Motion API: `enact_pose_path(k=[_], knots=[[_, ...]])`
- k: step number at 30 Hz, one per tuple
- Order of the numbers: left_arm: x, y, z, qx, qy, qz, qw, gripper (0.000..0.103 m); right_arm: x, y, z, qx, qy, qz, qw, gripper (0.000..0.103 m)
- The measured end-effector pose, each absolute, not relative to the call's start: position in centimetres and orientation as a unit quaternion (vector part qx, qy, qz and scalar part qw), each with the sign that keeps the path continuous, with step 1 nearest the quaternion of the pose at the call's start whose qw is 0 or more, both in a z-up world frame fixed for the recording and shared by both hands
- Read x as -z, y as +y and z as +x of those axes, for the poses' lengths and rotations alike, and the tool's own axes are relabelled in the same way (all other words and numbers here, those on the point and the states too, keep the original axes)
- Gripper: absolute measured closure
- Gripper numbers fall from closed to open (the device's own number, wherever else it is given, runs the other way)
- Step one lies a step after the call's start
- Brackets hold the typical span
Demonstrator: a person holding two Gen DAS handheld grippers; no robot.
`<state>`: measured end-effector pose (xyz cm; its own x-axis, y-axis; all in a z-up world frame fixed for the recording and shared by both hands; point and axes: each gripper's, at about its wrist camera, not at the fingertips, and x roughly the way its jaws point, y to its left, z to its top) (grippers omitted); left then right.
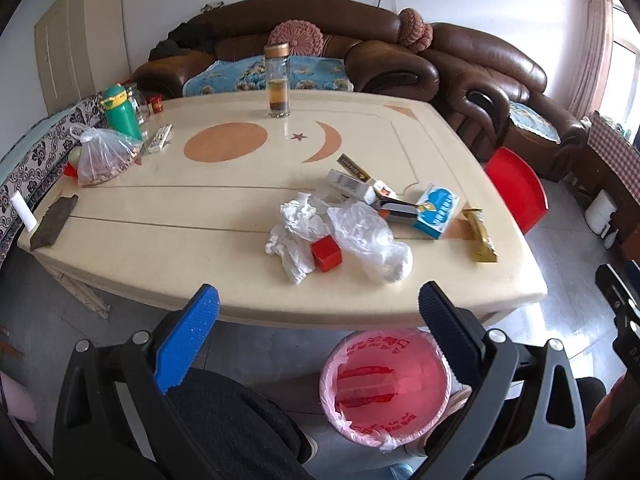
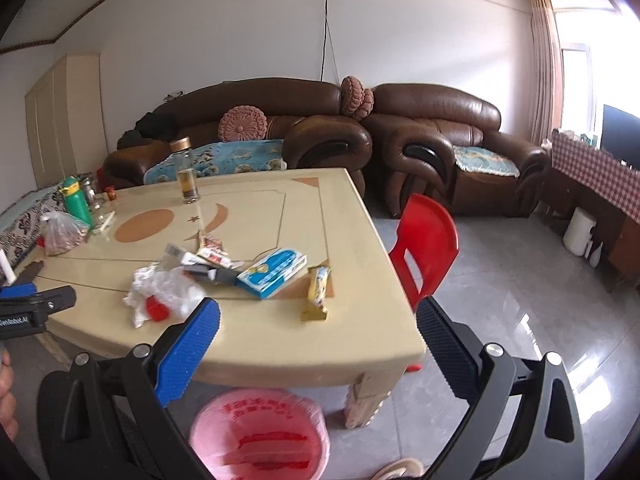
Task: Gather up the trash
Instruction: 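Grasp the white tissue with the left tool while the right tool grasps the yellow wrapper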
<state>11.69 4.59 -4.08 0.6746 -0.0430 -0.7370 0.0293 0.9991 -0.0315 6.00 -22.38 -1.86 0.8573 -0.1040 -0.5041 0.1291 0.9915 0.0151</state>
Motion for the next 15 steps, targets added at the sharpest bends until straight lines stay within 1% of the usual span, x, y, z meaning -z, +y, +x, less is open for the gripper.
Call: enact_pose_path(k=[6, 15], knots=[[5.5, 6.5, 15.4, 0.0, 0.419, -0.029, 0.908, 0.005, 3.1, -22.8, 9.4, 0.039, 0.27, 0.023, 0.962, 0.007], [9.3, 8.4, 21.2, -0.005, 0.455, -0.058, 0.889, 0.005, 6.7, -23.2, 14.5, 0.026, 0.288, 0.02, 0.957, 0.007]])
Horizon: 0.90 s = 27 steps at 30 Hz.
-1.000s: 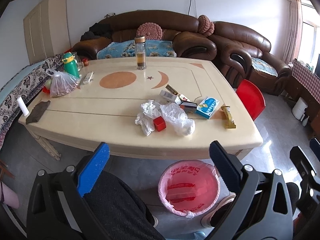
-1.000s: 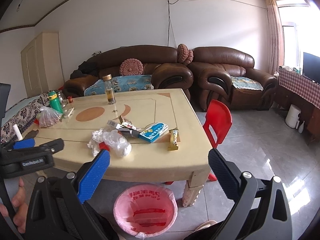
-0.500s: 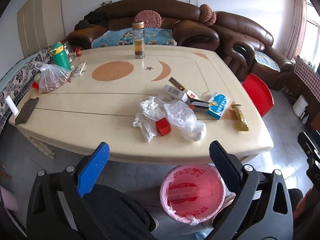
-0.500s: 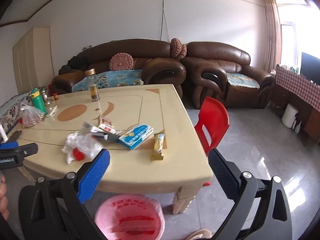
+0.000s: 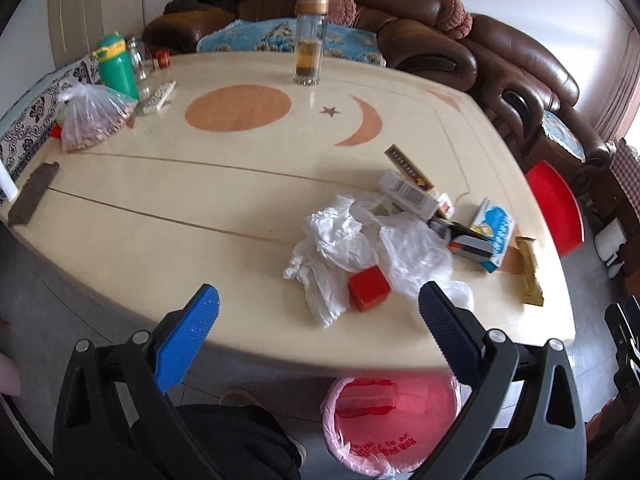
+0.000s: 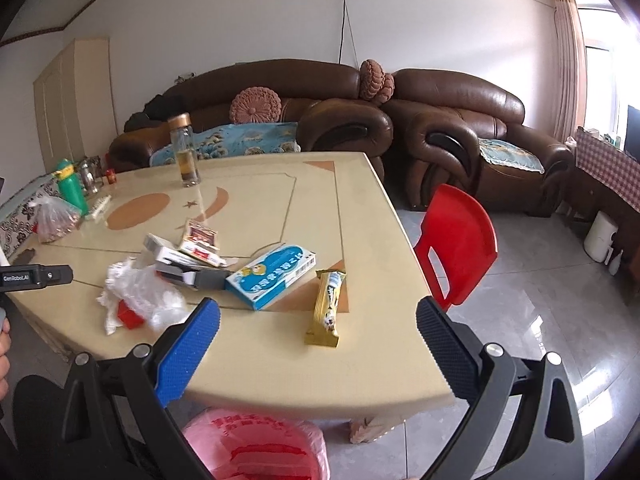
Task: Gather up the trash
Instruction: 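Grasp the white tissue with the left tool while the right tool grasps the yellow wrapper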
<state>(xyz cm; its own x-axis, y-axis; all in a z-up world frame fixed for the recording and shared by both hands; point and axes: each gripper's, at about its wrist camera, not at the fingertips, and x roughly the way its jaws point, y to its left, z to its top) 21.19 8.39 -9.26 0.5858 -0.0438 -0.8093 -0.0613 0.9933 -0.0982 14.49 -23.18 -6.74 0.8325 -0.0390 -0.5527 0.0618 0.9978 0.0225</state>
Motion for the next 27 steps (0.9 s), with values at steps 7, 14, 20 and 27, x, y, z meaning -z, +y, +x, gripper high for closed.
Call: enact_pose_path(k=[7, 14, 20, 27], knots=[[12.3, 8.5, 25.0, -0.005, 0.478, -0.039, 0.878, 0.005, 9.8, -23.3, 18.9, 0.024, 0.31, 0.014, 0.95, 0.007], [14.3, 8.1, 27.8, 0.005, 0.492, -0.027, 0.87, 0.005, 12.7, -23.7, 22.0, 0.027, 0.321, 0.001, 0.947, 0.007], [15.6, 8.2, 28.8, 0.01, 0.5, -0.024, 0.866, 0.005, 15.3, -24.5, 24.3, 0.036, 0.348, -0.002, 0.937, 0.007], [16.8, 9.2, 29.7, 0.015, 0.509, -0.037, 0.86, 0.005, 16.9, -24.4, 25.8, 0.039, 0.358, -0.013, 0.933, 0.007]])
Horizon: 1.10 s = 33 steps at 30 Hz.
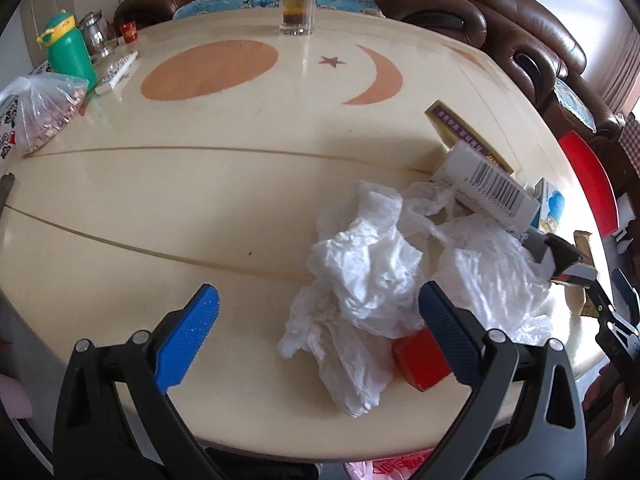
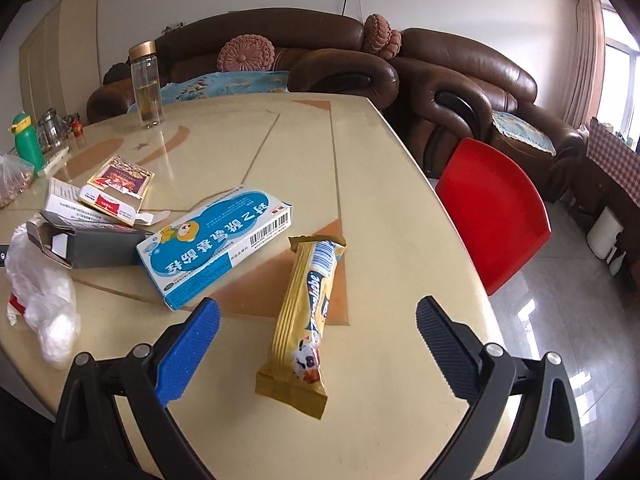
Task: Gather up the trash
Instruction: 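Grasp the white tissue with the left tool while the right tool grasps the yellow wrapper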
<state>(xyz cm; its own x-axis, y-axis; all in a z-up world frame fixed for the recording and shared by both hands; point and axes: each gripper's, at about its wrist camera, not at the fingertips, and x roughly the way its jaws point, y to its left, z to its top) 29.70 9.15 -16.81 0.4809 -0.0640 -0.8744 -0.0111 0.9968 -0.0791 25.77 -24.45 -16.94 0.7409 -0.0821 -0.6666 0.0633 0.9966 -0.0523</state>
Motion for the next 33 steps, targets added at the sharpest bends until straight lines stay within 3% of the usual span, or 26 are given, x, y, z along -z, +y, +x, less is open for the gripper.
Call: enact_pose_path(k=[3, 9, 12, 15, 16, 18, 28, 33], knots=[[17.3, 9.4, 30.2, 0.019, 0.515, -0.041, 0.856, 0.005, 17.2, -24.0, 26.0, 0.04, 0.355, -0.026, 0.934, 0.01], [18.1, 10.0, 31.1, 0.023, 0.522, -0.063, 0.85, 0.005, 18.3, -23.6, 26.7, 0.039, 0.37, -0.035, 0.927, 0.04], [18.2, 10.4, 31.4, 0.018, 0.521, -0.074, 0.85, 0.006, 18.4, -23.9, 26.8, 0.034, 0.368, -0.025, 0.929, 0.047], [18.2, 10.4, 31.5, 0.012, 0.521, -0.065, 0.851, 0.015, 18.4, -24.0, 26.8, 0.03, 0.368, -0.02, 0.929, 0.05], [18.2, 10.4, 31.4, 0.01, 0.519, -0.065, 0.852, 0.02, 18.4, -24.0, 26.8, 0.024, 0.367, -0.015, 0.93, 0.061], [18.1, 10.5, 31.3, 0.008, 0.518, -0.064, 0.853, 0.026, 18.5, -24.0, 26.7, 0.008, 0.367, -0.006, 0.93, 0.069], [17.8, 11.0, 30.9, 0.01, 0.515, -0.082, 0.853, 0.071, 18.3, -23.3, 26.4, 0.016, 0.366, -0.024, 0.93, 0.082], [17.3, 10.9, 30.5, 0.001, 0.5, -0.075, 0.863, 0.075, 18.1, -23.2, 26.4, 0.024, 0.364, -0.027, 0.931, 0.083]])
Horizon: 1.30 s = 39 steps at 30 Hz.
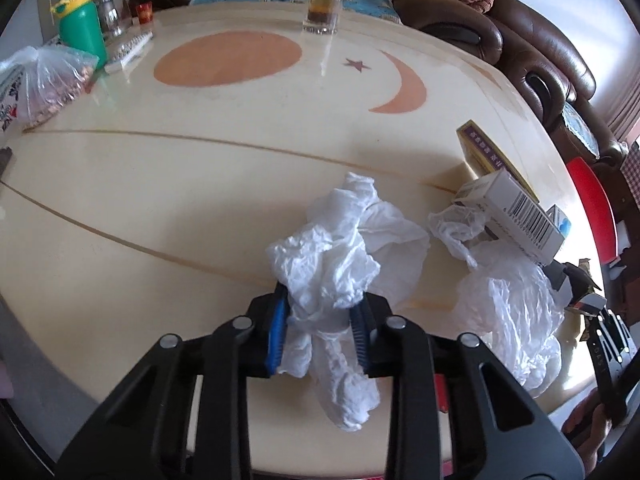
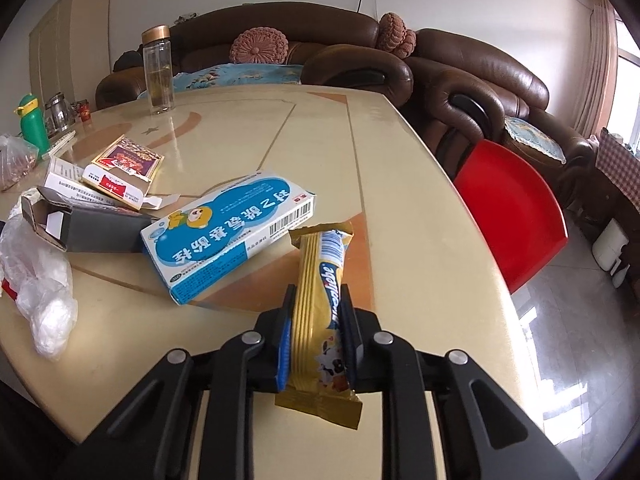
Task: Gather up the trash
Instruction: 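Grasp the white tissue with the left tool while the right tool grasps the yellow wrapper, then lift the tissue and wrapper and carry both tools over the pink bin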
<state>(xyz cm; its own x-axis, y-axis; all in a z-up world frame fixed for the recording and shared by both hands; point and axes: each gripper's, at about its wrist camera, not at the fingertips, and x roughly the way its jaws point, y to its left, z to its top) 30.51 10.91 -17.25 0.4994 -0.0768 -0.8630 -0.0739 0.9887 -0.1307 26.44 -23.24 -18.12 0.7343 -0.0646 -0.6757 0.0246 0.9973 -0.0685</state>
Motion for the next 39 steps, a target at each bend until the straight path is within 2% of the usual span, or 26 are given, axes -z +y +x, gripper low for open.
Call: enact_pose_path(k=[11, 39], knots=[[16.1, 10.3, 29.6, -0.008, 0.478, -0.051, 0.877, 0.084, 16.9, -23.2, 25.7, 0.037, 0.347, -0.033, 0.936, 0.083], [12.4, 10.5, 27.4, -0.015, 0.437, -0.033, 0.898, 0.084, 12.4, -23.2, 22.9, 0.033, 0.318, -0.021, 0.947, 0.083]])
